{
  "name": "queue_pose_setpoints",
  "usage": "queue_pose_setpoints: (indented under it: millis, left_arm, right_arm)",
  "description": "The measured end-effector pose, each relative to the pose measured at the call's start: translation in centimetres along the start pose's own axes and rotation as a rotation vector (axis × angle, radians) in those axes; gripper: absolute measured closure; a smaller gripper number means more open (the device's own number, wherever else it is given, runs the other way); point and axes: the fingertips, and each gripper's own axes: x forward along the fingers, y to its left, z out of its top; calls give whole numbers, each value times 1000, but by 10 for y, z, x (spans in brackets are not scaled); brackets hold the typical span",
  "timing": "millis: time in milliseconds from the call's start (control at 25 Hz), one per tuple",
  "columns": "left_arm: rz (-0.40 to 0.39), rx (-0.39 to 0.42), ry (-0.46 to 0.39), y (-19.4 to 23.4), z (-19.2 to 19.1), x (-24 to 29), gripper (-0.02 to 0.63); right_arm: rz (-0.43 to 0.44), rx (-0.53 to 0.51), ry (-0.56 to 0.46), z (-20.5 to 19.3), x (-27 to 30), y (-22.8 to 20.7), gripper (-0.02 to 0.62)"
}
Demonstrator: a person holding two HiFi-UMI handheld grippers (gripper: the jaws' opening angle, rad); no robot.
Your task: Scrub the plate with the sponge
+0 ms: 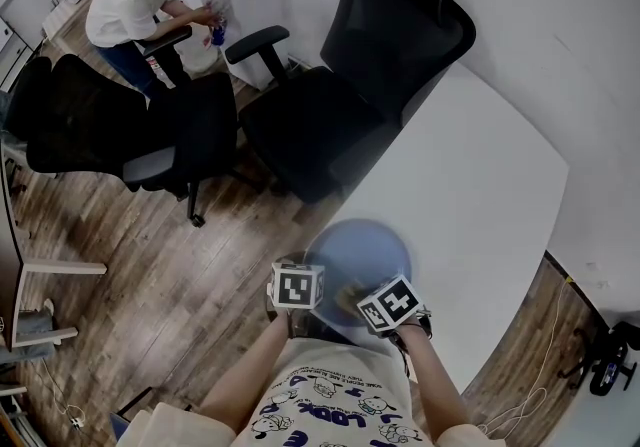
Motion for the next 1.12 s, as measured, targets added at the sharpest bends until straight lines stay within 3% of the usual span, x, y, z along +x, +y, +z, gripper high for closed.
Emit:
queue_pose_setpoints:
  millis: [1120]
  left_arm:
    - [1, 11, -7, -1, -2, 0, 558]
  right_arm:
    - [-75, 98, -8, -18, -31, -48, 549]
